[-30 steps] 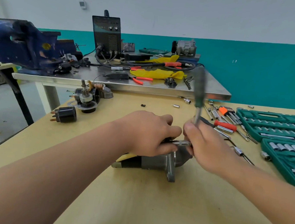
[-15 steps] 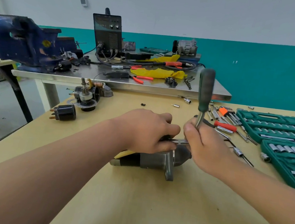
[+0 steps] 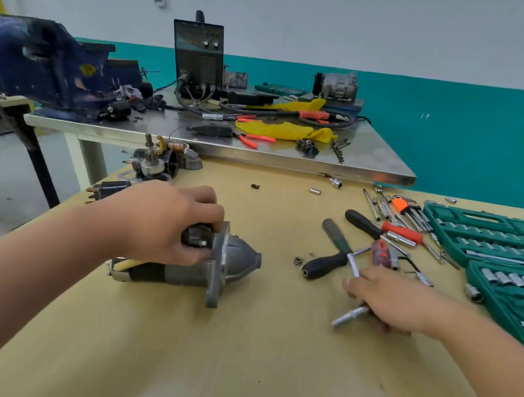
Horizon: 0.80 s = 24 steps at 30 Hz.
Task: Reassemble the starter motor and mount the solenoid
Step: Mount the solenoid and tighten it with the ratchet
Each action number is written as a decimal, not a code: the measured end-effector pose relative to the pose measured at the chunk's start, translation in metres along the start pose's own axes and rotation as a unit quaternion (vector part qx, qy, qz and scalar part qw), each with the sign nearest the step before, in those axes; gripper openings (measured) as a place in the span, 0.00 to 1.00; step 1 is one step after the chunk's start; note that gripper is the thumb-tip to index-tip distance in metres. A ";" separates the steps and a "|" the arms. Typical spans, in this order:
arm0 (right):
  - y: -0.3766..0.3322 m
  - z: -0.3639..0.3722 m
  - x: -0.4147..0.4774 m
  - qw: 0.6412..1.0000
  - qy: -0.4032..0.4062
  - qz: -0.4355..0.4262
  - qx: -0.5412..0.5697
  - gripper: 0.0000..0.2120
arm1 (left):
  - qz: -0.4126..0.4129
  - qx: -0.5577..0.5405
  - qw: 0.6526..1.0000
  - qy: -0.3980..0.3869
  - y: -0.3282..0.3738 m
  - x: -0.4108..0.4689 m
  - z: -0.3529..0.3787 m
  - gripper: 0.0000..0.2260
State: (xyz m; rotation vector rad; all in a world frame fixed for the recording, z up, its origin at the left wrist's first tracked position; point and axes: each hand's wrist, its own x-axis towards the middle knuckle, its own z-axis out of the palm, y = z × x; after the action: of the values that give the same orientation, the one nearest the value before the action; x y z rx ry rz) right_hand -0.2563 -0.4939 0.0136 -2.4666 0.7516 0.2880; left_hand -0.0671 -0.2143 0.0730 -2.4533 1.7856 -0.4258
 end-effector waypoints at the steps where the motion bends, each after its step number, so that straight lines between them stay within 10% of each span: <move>1: -0.005 0.004 0.001 0.998 0.006 -0.007 -0.065 0.17 | -0.003 0.006 1.000 0.004 -0.005 -0.007 0.001 0.13; 8: -0.065 0.004 0.015 0.902 0.185 -0.054 -0.386 0.11 | 0.027 0.007 0.997 0.079 -0.009 -0.036 0.004 0.17; 11: -0.104 0.014 0.046 0.884 0.261 -0.176 -0.344 0.14 | 0.027 0.015 0.996 0.087 -0.006 -0.040 0.006 0.15; 15: -0.144 0.041 0.098 0.952 0.135 -0.160 -0.222 0.18 | -0.007 0.018 0.997 0.079 -0.005 -0.044 0.006 0.24; 21: -0.161 0.052 0.115 0.953 0.103 -0.183 -0.217 0.09 | -0.104 0.029 0.994 0.037 -0.004 -0.045 0.011 0.46; 24: -0.155 0.042 0.086 0.961 0.129 -0.229 0.080 0.04 | -0.118 0.019 0.987 0.112 0.002 -0.051 0.015 0.44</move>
State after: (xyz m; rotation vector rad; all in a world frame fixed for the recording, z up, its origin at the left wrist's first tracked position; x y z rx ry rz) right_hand -0.0995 -0.4015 0.0160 -2.4591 0.2673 -0.2613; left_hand -0.0796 -0.1687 0.0488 -2.6934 1.5402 -0.7737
